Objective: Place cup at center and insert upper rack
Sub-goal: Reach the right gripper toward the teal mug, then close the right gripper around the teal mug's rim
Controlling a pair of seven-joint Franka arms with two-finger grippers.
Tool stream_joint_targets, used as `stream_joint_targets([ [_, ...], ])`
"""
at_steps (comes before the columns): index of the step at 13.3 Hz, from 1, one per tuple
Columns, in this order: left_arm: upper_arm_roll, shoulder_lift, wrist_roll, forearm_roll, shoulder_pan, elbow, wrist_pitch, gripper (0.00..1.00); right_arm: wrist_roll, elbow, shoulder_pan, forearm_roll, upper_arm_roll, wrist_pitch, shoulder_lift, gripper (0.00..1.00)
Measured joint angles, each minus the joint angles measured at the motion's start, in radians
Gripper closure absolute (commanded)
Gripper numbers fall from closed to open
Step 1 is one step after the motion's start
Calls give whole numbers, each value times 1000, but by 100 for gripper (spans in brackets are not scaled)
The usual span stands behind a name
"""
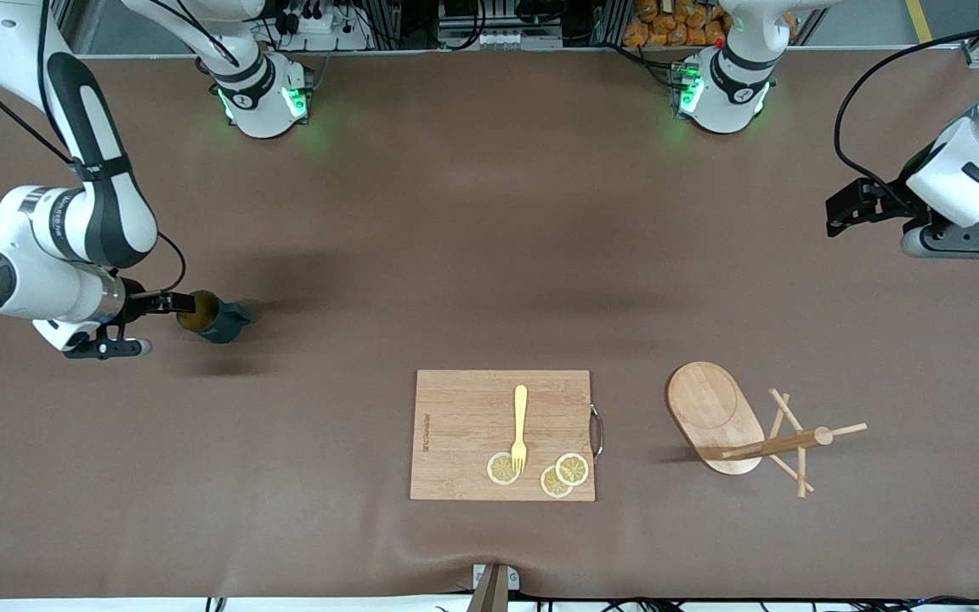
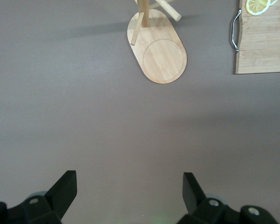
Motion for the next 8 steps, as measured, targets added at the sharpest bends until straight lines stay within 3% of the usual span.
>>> stream_joint_targets([
  [5,-6,0,0,0,0,-2,6,0,0,-22,-4,0,-1,9,8,0],
  [6,-6,0,0,0,0,-3,7,0,0,-27,-7,0,-1,14,10,5],
  [8,-6,0,0,0,0,-3,7,0,0,-38,-11,0,-1,17,13,33],
])
